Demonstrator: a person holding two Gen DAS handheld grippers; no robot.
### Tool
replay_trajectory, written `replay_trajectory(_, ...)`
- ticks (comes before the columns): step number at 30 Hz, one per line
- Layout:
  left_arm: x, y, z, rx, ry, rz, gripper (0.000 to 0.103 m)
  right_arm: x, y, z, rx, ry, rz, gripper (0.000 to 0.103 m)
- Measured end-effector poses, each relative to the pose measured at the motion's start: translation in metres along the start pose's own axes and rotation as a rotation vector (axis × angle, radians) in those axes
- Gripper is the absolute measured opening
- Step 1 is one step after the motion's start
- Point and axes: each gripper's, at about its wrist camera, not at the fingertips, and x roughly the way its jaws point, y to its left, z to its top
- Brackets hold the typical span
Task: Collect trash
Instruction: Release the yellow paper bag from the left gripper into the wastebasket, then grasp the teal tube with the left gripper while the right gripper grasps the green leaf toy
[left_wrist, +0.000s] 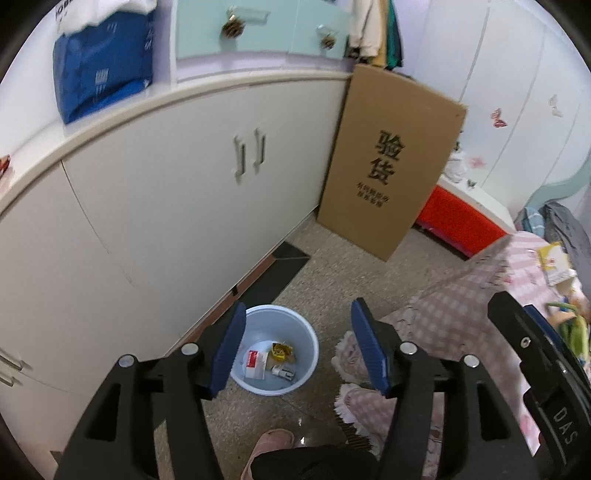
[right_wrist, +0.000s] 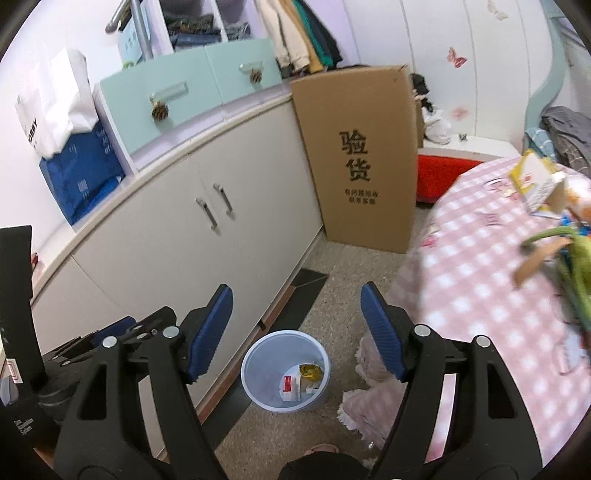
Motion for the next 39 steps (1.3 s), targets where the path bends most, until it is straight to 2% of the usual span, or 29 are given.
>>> replay_trajectory(8, -0.042, -0.062, -0.016, 0.091, -0.042, -0.072, 0.063, -0.065, -0.055, -0.002, 0.036, -0.061, -0.087, 0.072)
replay_trajectory(18, -0.062, -0.155, -0.04, 0.226, -0.034, -0.182, 0.068, -0.122, -0.167, -0.018, 0.183, -0.066, -0.231, 0.072)
replay_trajectory(24, -0.063, -0.192, -0.045, 0.278, -0.039, -0.193, 0.069, -0.109, -0.202, -0.011, 0.214, -0.026, -0.226, 0.072)
replay_trajectory(32, -0.043, -0.208, -0.037, 0.282, -0.016, -0.173, 0.069, -0.061, -0.219, 0.01, 0.191, 0.056, -0.183, 0.071)
replay_trajectory(33, -0.041, -0.209, -0.036, 0.284, -0.013, -0.179, 0.069, -0.056, -0.221, 0.011, 0.184, 0.07, -0.178, 0.065)
replay_trajectory(34, -0.04, -0.211, -0.036, 0.286, -0.012, -0.18, 0.069, -0.052, -0.22, 0.013, 0.174, 0.081, -0.175, 0.053)
replay_trajectory(35, -0.038, -0.213, -0.037, 0.291, -0.009, -0.178, 0.069, -0.049, -0.221, 0.014, 0.166, 0.087, -0.169, 0.023)
replay_trajectory(37, -0.036, -0.217, -0.037, 0.292, -0.002, -0.185, 0.07, -0.047, -0.223, 0.014, 0.161, 0.092, -0.139, 0.019)
replay_trajectory(38, -0.034, -0.218, -0.037, 0.289, 0.005, -0.191, 0.07, -0.051, -0.224, 0.014, 0.165, 0.073, -0.132, 0.012)
replay_trajectory(39, -0.033, -0.221, -0.038, 0.289, 0.014, -0.201, 0.07, -0.06, -0.224, 0.013, 0.163, 0.04, -0.143, 0.011)
